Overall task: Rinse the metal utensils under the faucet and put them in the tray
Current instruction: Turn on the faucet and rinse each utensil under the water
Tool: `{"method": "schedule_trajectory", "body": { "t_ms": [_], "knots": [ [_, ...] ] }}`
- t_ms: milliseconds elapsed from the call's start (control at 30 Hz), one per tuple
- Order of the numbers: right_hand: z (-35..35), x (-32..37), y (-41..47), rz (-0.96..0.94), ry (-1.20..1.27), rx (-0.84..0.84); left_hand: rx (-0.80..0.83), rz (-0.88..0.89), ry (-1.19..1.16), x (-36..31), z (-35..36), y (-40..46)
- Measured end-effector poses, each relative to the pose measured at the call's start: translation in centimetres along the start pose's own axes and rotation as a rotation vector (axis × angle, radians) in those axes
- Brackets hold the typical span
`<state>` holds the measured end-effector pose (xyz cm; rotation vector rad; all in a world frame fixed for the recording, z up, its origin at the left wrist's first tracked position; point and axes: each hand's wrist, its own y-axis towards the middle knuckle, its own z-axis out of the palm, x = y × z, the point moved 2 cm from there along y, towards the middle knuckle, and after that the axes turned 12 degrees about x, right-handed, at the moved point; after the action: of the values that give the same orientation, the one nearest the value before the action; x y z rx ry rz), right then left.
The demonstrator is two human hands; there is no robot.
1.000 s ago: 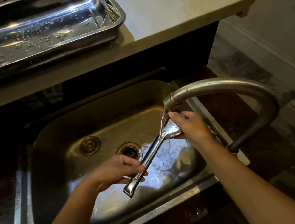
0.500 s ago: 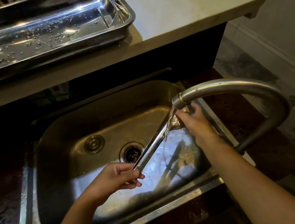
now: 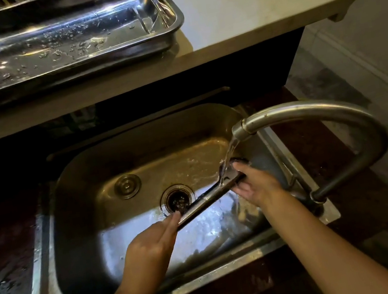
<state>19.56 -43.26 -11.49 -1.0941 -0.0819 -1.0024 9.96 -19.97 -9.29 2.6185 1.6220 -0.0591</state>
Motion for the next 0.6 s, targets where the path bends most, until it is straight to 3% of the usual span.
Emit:
{"method": "schedule_trajectory", "body": {
  "t_ms": [200, 333, 433, 600],
  "knots": [
    [2.1, -0.1, -1.2, -0.232, -0.233, 0.096, 0.448, -0.324, -0.584, 0.0, -0.4, 2.7],
    [3.6, -1.3, -2.2, -0.284, -0.201, 0.201, 0.429, -0.299, -1.040, -1.9, -2.5, 9.8],
    [3.6, -1.4, -2.8, -0.323, -0.198, 0.210, 0.392, -0.371, -1.105, -2.0, -3.3, 12.8],
    [2.7, -0.3, -3.2, -0.361, -0.494, 0.132, 0.505, -0.383, -1.265, -2.0, -2.4, 12.6]
  ]
}}
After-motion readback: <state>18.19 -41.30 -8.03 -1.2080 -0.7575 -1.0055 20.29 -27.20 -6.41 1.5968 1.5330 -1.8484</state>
